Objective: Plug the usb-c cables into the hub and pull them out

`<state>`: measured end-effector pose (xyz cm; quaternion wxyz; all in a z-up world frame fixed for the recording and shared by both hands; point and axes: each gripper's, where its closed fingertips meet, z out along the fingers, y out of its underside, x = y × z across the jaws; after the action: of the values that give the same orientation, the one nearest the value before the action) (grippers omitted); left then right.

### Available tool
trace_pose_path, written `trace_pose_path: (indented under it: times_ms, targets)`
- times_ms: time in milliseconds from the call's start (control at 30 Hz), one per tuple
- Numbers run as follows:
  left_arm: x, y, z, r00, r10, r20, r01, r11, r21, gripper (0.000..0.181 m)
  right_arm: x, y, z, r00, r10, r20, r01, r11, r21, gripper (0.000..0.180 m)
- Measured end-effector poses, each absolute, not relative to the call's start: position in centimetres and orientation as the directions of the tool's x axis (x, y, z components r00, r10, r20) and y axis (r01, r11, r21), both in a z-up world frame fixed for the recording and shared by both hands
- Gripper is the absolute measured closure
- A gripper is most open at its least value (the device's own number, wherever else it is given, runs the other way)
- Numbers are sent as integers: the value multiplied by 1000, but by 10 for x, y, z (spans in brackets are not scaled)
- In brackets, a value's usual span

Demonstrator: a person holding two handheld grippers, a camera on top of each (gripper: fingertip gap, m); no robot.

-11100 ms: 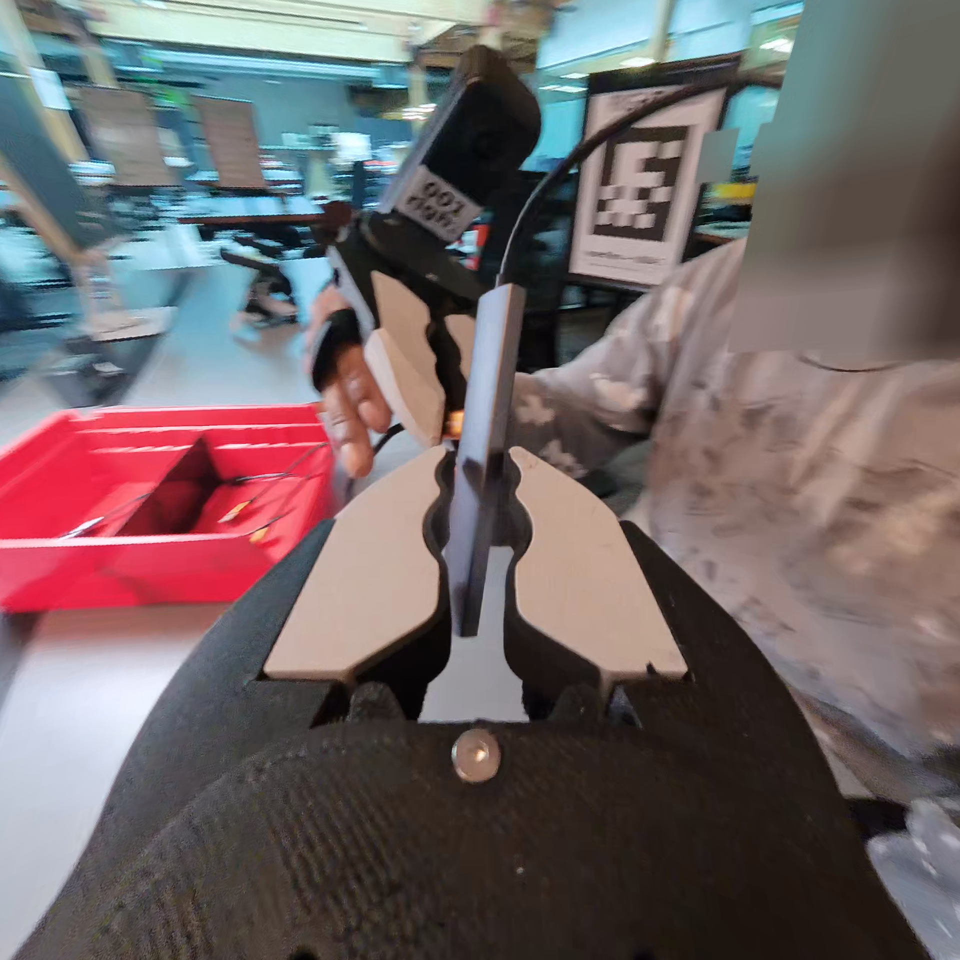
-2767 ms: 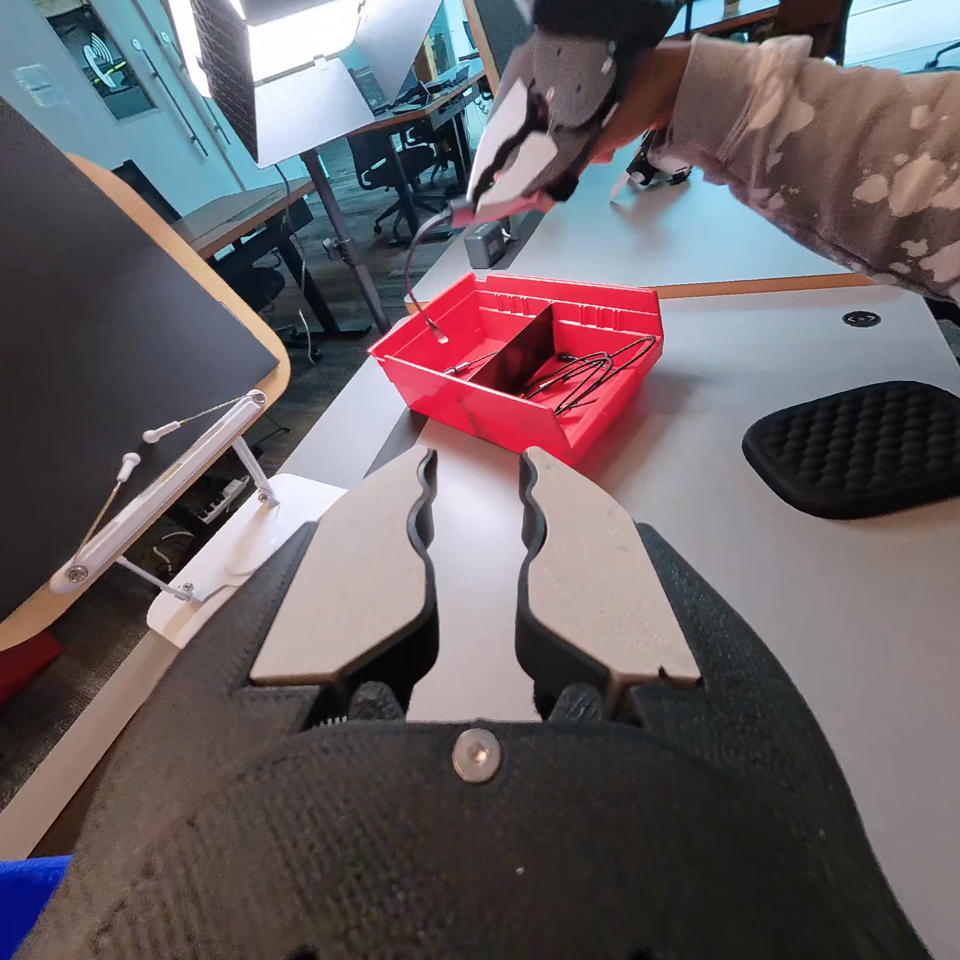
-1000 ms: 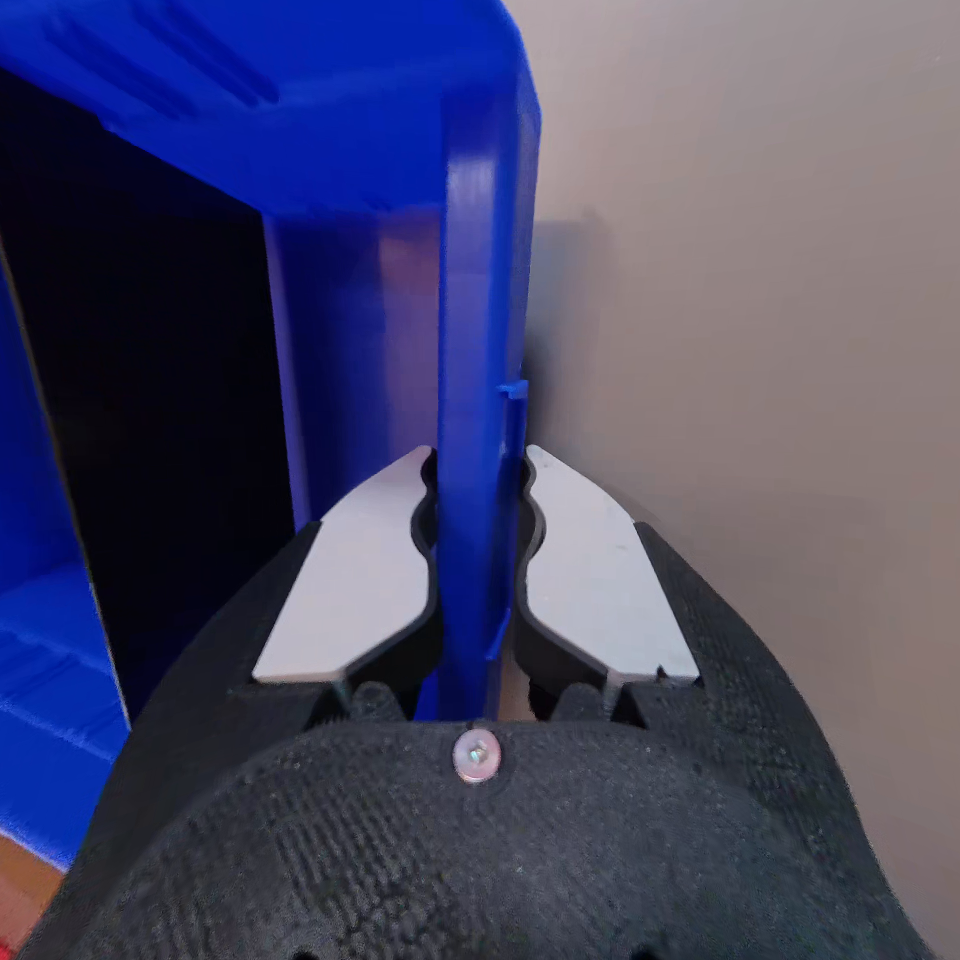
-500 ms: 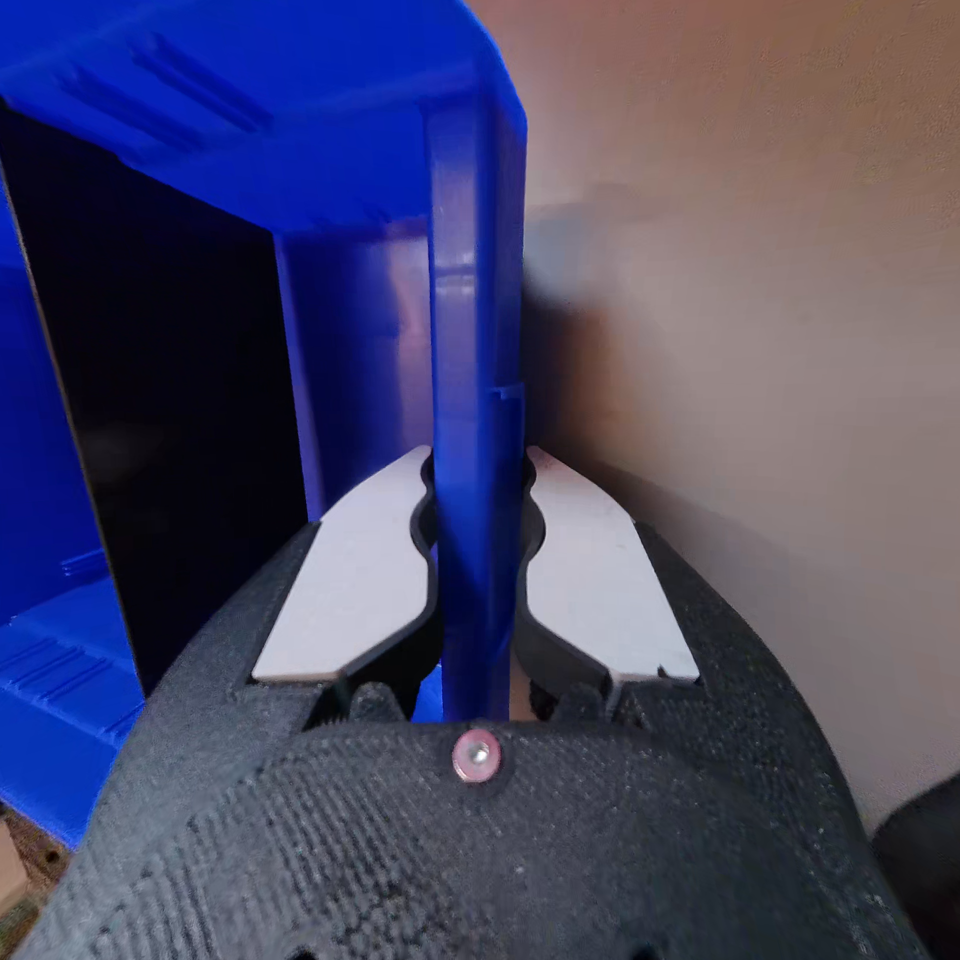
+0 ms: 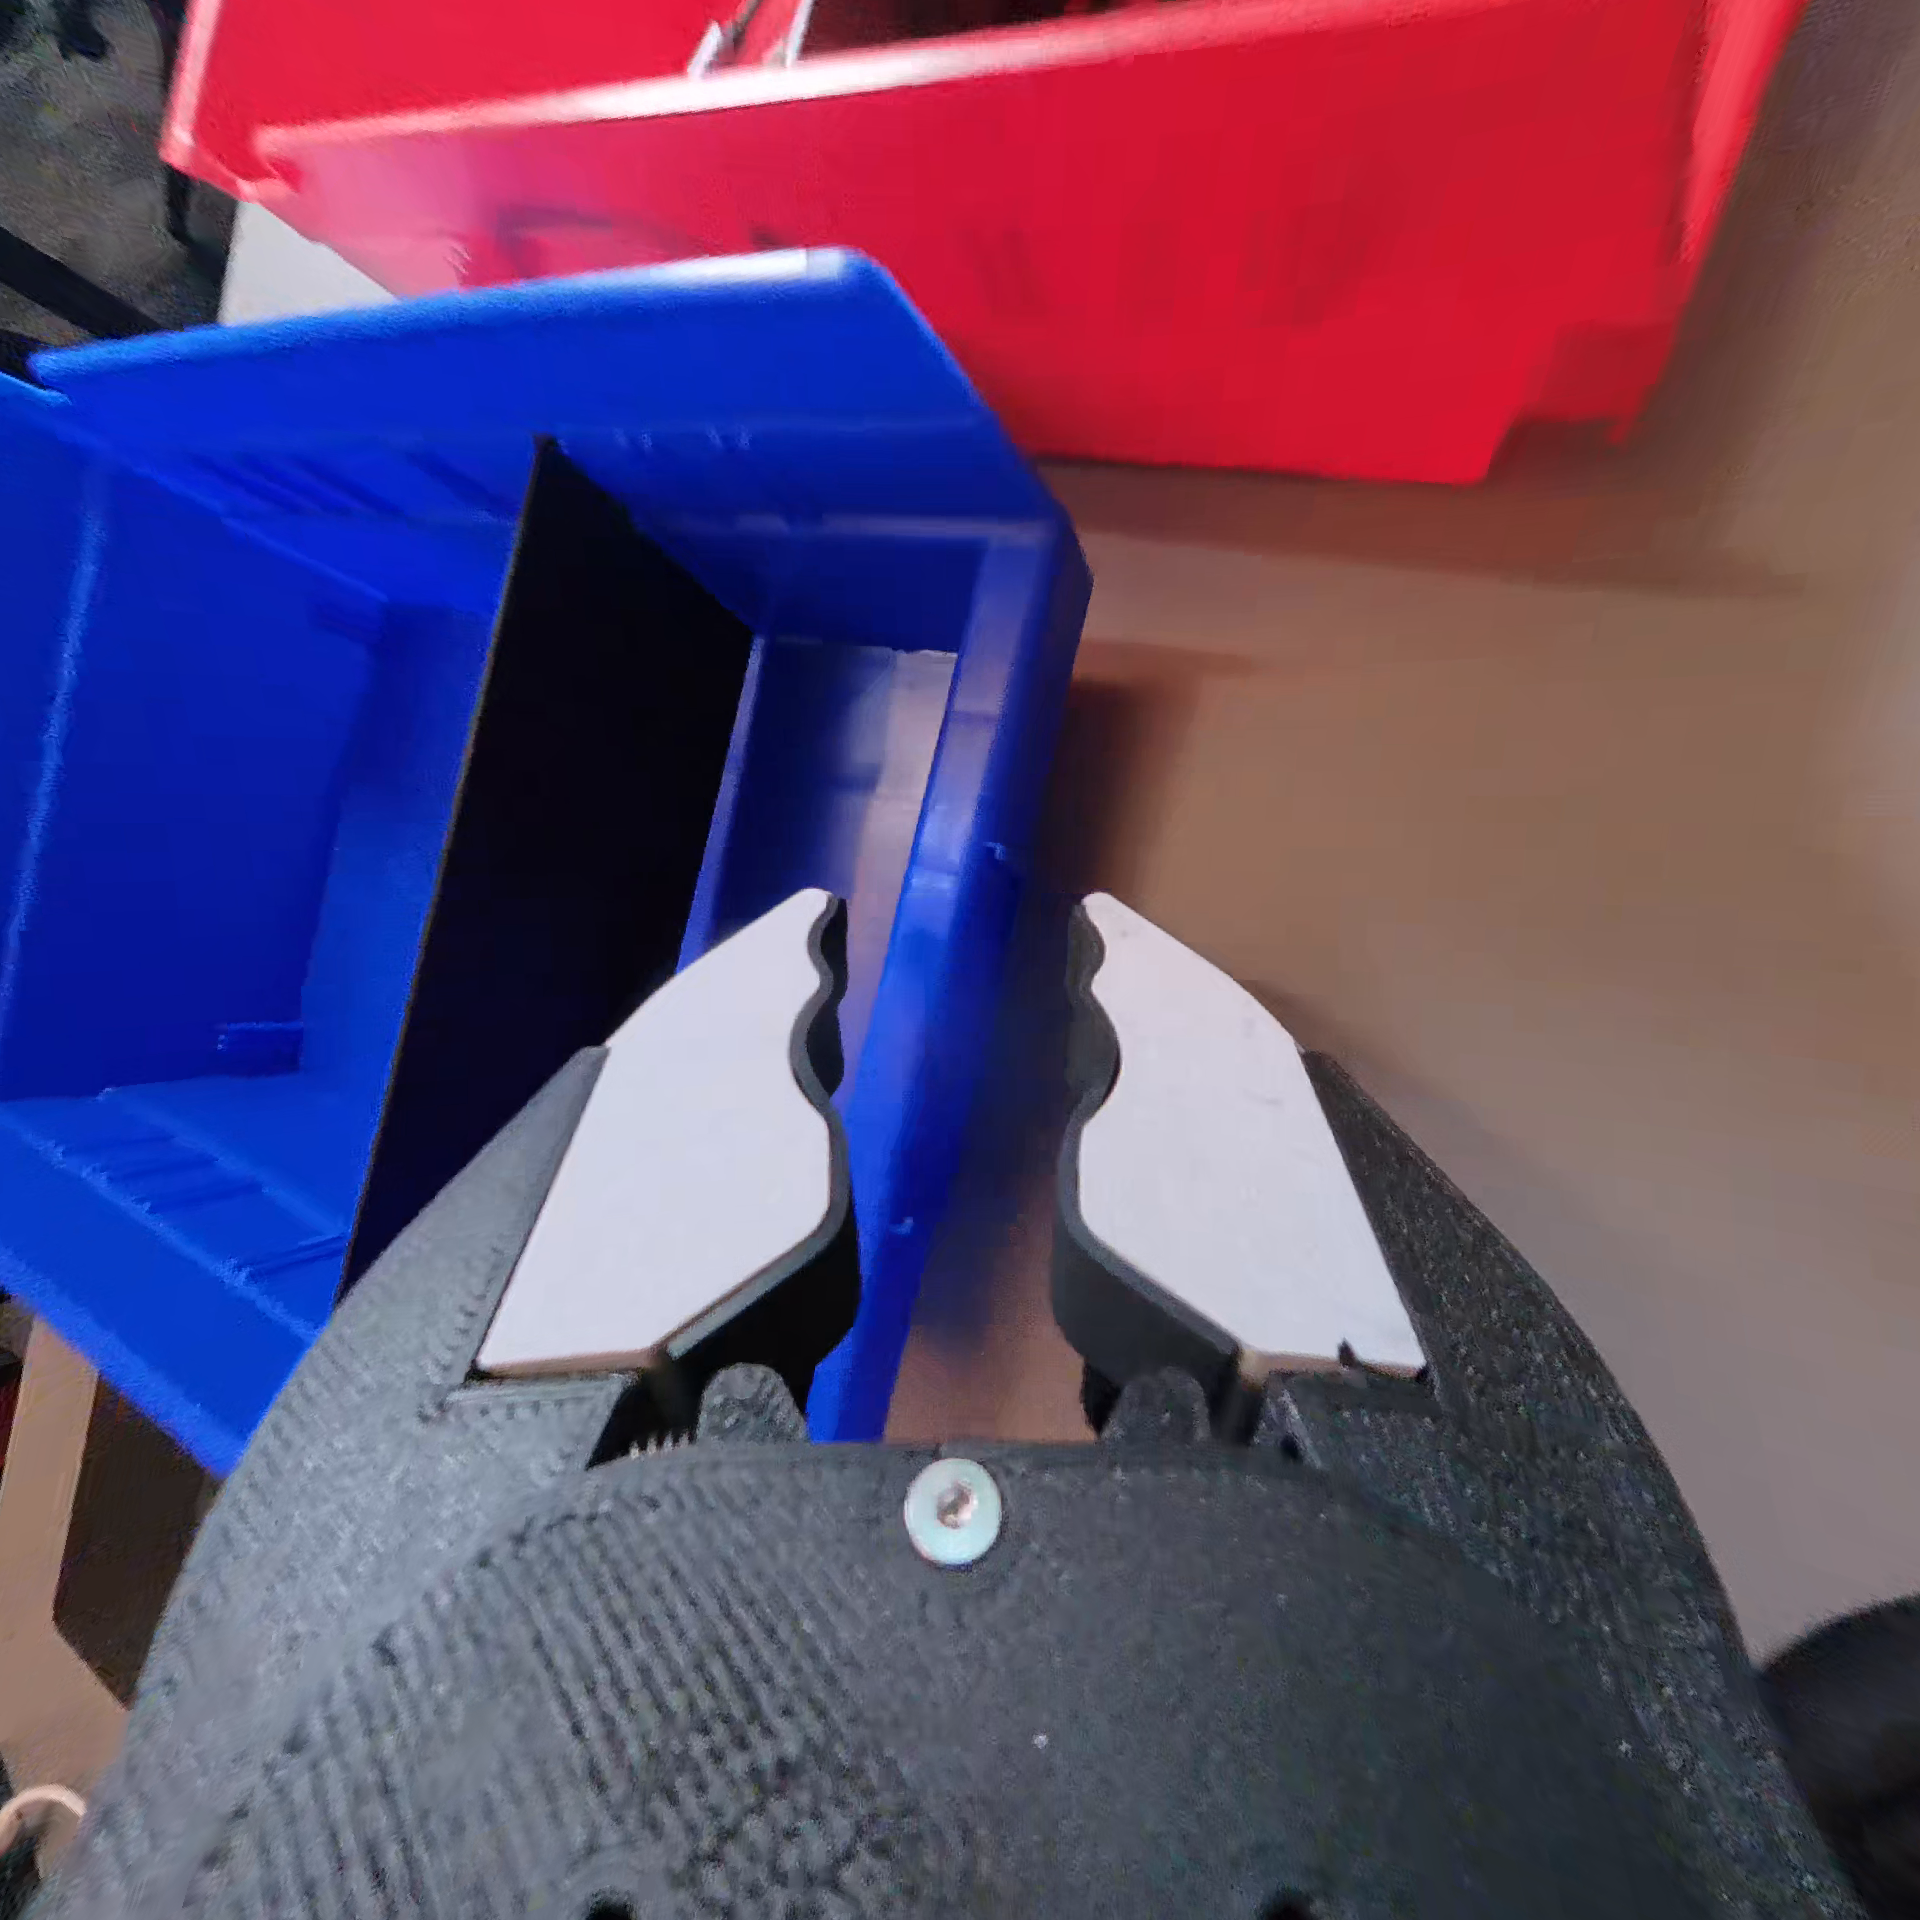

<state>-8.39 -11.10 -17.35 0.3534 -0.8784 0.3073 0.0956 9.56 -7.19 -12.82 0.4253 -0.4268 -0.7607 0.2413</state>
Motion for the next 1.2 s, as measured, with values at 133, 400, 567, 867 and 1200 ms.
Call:
trace_pose_path:
  times_ms: [133, 400, 567, 867, 1200]
  targets:
    - [-64, -124, -155, 829, -417, -372, -555, -532, -639, 140, 142, -29, -98, 61, 944, 323, 374, 279, -884, 149]
    - [8, -130, -144, 908, -360, -213, -371, -459, -807, 138, 211, 23, -117, 411, 910, 56, 251, -54, -966, 141]
    - [25, -119, -144, 954, -276, -114, -238, -470, -850, 136, 191, 26, -131, 413, 910, 7, 276, -118, -954, 134]
    - [39, -92, -139, 989, -131, 72, 13, -408, -913, 127, 162, 35, -139, 464, 885, -26, 272, -171, -947, 130]
    - [25, -44, -158, 989, 96, 109, 136, -339, -931, 134, 152, 56, -168, 550, 835, 18, 346, -209, -914, 140]
